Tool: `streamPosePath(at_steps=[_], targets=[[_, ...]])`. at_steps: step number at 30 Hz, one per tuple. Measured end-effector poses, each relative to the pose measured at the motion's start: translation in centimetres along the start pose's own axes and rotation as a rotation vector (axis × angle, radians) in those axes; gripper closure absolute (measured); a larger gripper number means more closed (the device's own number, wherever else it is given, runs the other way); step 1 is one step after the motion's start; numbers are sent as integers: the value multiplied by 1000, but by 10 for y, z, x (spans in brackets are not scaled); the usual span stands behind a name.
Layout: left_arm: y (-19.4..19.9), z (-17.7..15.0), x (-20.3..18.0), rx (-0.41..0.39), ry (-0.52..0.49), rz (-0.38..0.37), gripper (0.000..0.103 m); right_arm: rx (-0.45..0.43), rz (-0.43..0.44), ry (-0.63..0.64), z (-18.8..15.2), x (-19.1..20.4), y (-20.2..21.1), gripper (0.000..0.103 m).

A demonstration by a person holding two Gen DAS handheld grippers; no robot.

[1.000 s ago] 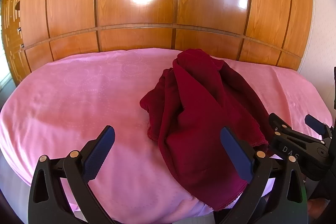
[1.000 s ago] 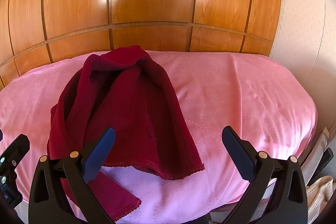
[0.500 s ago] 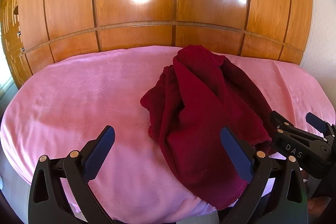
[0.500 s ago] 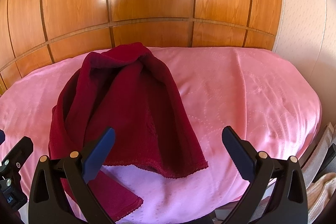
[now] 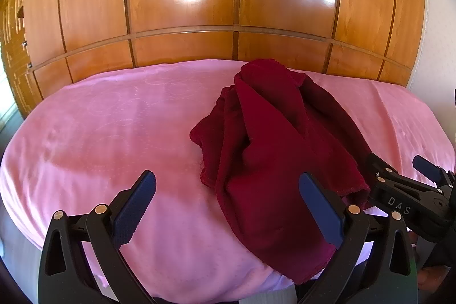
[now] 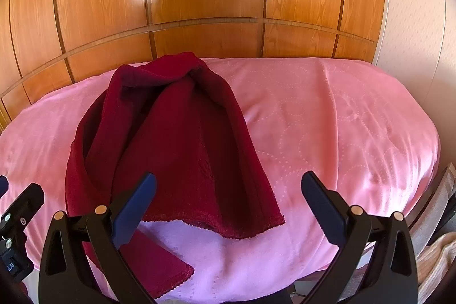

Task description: Fold small clothes

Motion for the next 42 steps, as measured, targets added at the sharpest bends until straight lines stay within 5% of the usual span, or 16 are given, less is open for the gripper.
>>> streamPosePath(at_steps=[29, 34, 39, 42], targets=[[-4, -1, -6, 22, -5, -20, 3, 46, 14, -26, -7, -8, -10, 2], [-11, 4, -8, 86, 17, -97, 4, 83, -4, -27, -14, -15, -20, 2], [-18, 14, -26, 150, -35, -231, 28, 121, -20, -35, -22, -25, -30, 2], [-31, 17, -37, 207, -29, -291, 31, 139, -17, -51, -24, -33, -35, 2]])
Point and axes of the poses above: each gripper's, at about its wrist camera, not at the fingertips, and y roughly against the way its jaws point, x to its left, z to its top, the point moved 2 cm from there along -y, roughly the way its jaws point, and after that the axes turned 3 degrees about y, right-handed, at the moved point
